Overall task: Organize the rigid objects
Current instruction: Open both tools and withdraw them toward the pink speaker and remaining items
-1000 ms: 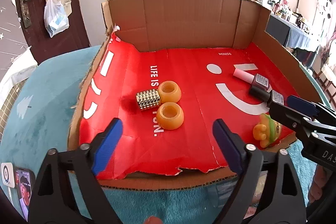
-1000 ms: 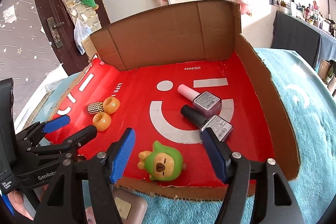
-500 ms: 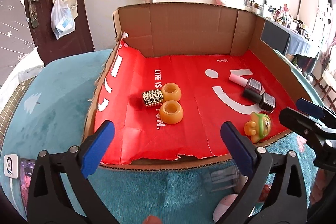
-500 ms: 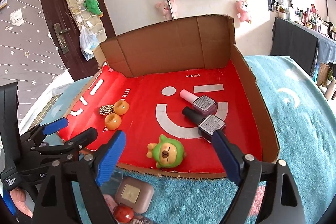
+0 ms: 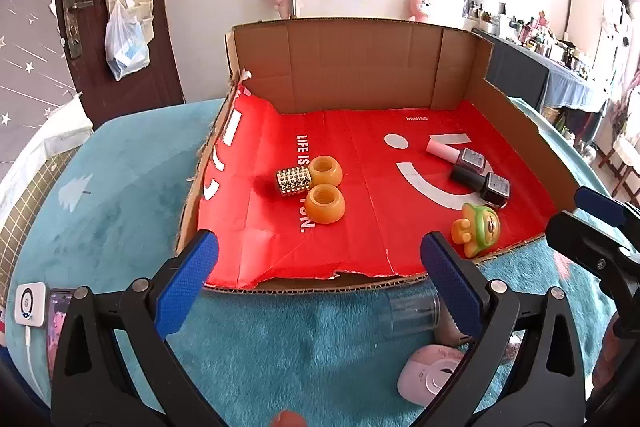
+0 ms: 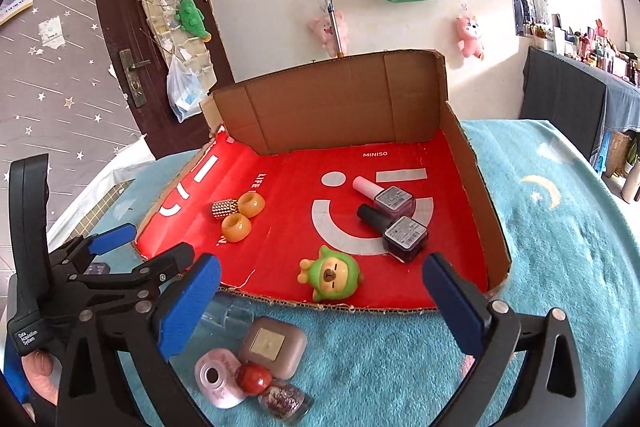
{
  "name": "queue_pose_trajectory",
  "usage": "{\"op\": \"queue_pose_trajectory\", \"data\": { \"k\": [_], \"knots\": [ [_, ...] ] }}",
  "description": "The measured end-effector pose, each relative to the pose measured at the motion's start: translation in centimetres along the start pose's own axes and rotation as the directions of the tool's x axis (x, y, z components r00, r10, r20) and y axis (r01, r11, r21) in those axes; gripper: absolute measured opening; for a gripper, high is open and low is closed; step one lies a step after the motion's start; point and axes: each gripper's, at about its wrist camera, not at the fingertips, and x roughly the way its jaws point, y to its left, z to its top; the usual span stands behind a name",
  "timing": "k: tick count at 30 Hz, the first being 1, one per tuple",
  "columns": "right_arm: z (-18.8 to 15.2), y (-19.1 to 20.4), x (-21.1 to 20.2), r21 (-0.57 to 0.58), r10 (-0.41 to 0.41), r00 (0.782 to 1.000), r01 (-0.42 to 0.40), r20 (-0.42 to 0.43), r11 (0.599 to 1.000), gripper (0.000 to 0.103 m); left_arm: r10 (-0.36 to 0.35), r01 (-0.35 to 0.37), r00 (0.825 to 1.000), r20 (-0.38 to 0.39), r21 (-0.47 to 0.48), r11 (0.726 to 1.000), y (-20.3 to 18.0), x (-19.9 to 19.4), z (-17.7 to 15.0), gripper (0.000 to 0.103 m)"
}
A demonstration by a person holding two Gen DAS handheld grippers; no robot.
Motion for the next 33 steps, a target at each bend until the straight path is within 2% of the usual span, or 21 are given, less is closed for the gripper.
{"op": "queue_pose_trajectory", "data": {
  "k": [14, 33],
  "knots": [
    [-1.1, 0.9, -2.7, -0.024, 0.023, 1.0, -0.022, 0.02, 0.999, 0.103, -0.014, 0.014, 1.0, 0.01, -0.01, 1.0, 0.0, -2.9, -1.4, 0.103],
    [-3.6, 1.4, -4.7, -0.033, 0.03, 1.0, -0.03, 0.006, 0.999, 0.103, -0.032, 0.032, 0.999, -0.025, 0.005, 0.999, -1.0, -4.3, -4.4, 0.103]
  ]
}}
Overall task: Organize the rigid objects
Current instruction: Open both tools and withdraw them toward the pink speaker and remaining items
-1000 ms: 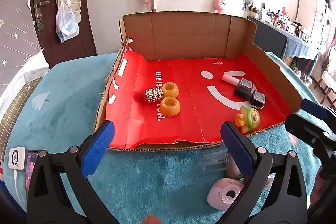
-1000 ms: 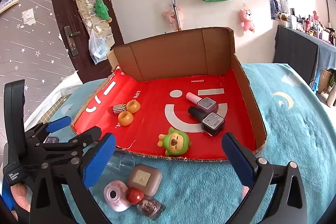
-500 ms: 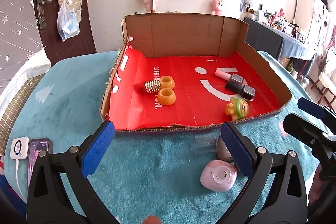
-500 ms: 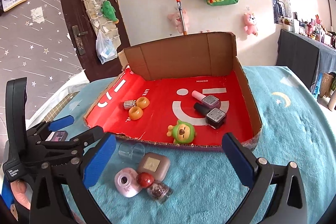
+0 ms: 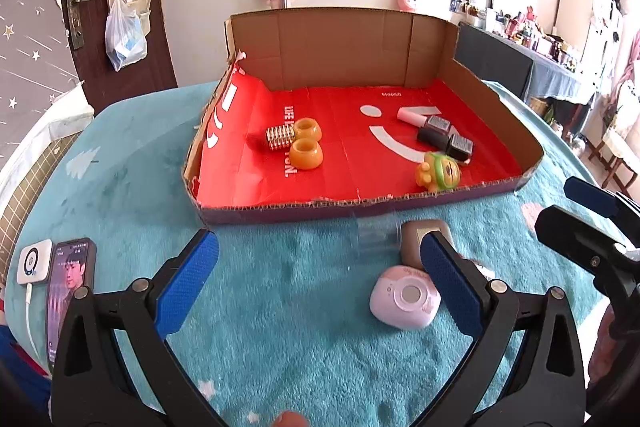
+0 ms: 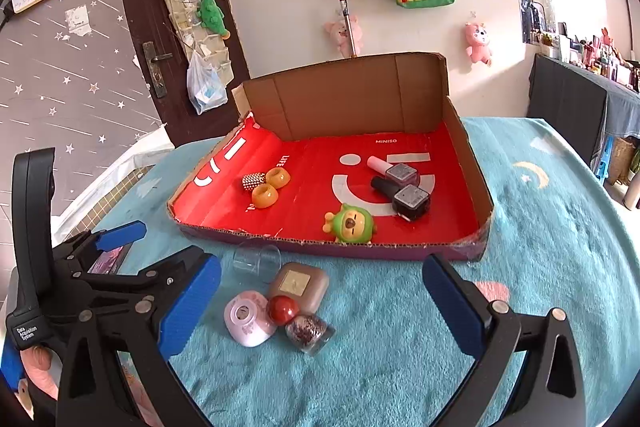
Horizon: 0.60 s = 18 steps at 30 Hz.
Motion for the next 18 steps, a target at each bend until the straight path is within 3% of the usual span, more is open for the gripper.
{"op": "queue_pose_trajectory", "data": {
  "k": [18],
  "knots": [
    [-2.6, -0.7, 0.3, 0.039, -0.029, 0.998, 0.031, -0.05, 0.999, 0.103, -0.024, 0.024, 0.998, -0.065, -0.014, 1.0, -0.1, 0.7, -3.2, 0.103]
  ]
}}
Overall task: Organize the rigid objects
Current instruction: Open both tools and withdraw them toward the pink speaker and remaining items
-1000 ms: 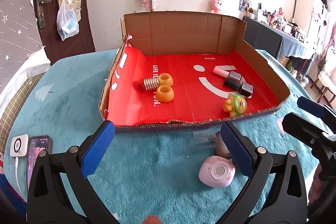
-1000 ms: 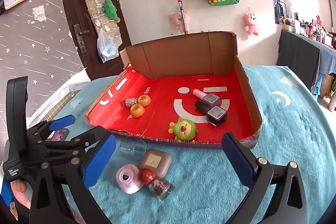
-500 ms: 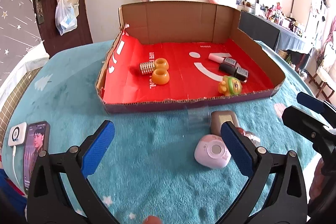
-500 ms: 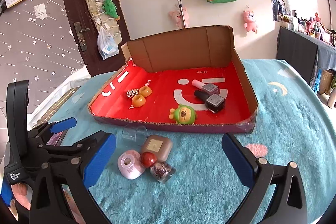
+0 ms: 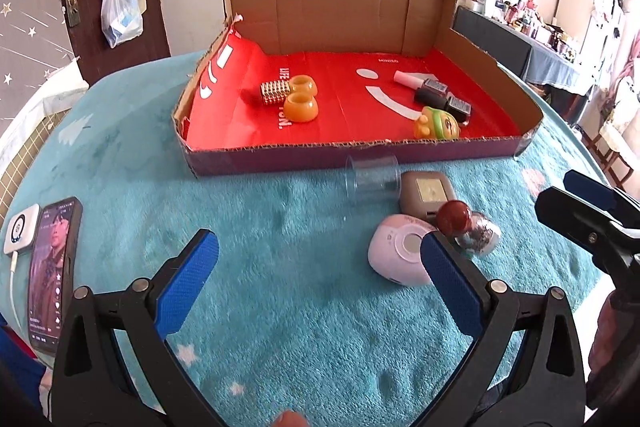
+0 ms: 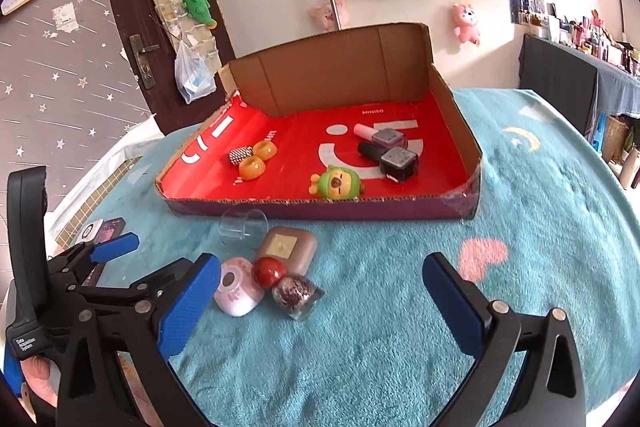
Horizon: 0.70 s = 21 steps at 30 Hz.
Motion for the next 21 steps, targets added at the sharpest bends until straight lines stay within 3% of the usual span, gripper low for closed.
{"op": "queue_pose_trajectory", "data": {
  "k": [21],
  "knots": [
    [-1.1, -1.4, 2.2, 0.037, -0.011, 0.998, 0.014, -0.065, 0.999, 0.103, -0.049, 0.052, 0.996, -0.069, 0.046, 0.998, -2.9, 2.5, -1.1, 0.103]
  ]
}}
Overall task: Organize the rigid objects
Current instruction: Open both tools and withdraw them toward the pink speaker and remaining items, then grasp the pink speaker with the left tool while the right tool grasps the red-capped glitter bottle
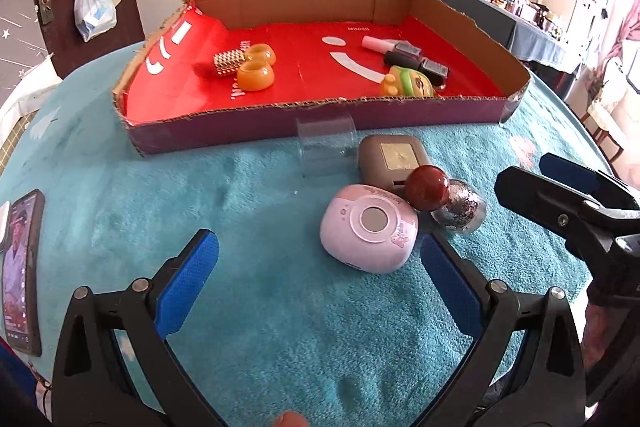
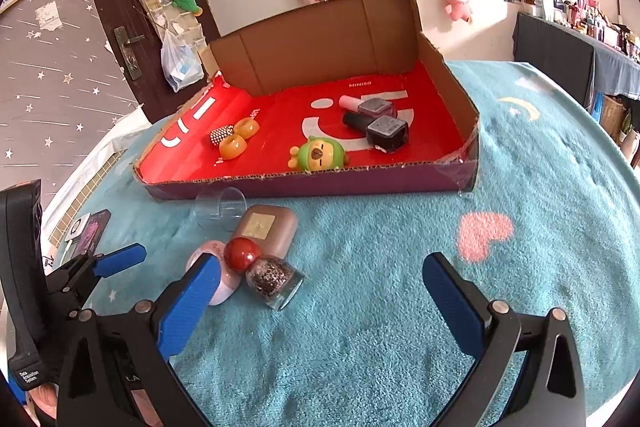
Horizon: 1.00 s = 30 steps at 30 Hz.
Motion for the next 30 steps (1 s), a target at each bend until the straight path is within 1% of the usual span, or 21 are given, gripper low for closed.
{"op": "queue_pose_trajectory", "data": {
  "k": [10, 15, 18, 24, 30],
  "knots": [
    [0.1, -0.7, 0.9, 0.024, -0.005, 1.0, 0.006, -0.022, 1.0, 0.103, -0.008, 0.008, 1.0, -0.03, 0.014, 1.0, -0.7, 2.1, 0.3, 0.103],
    [0.3, -0.8, 1.2, 0.026, -0.012, 1.0, 0.013, -0.028, 1.0, 0.103, 0.012, -0.012, 0.999, -0.032, 0.018, 1.0, -0.4, 2.8, 0.4, 0.103],
    [0.3, -0.7, 1.4, 0.023, -0.014, 0.999, 0.015, -0.032, 1.0, 0.103, 0.018, -0.018, 0.999, -0.034, 0.002, 1.0, 0.6, 2.8, 0.5, 0.103],
    [0.0, 0.0, 2.0, 0.008, -0.001, 0.999, 0.001, -0.051, 1.0, 0.103, 0.056, -0.057, 0.998, -0.037, -0.035, 0.998, 3.7, 2.6, 0.4, 0.103],
    [-1.0, 1.3, 2.6, -0.032, 0.015, 0.998, -0.017, -0.062, 0.999, 0.103, 0.086, -0.089, 0.996, -0.035, -0.067, 0.994, 5.9, 2.3, 0.2, 0.103]
  ]
}}
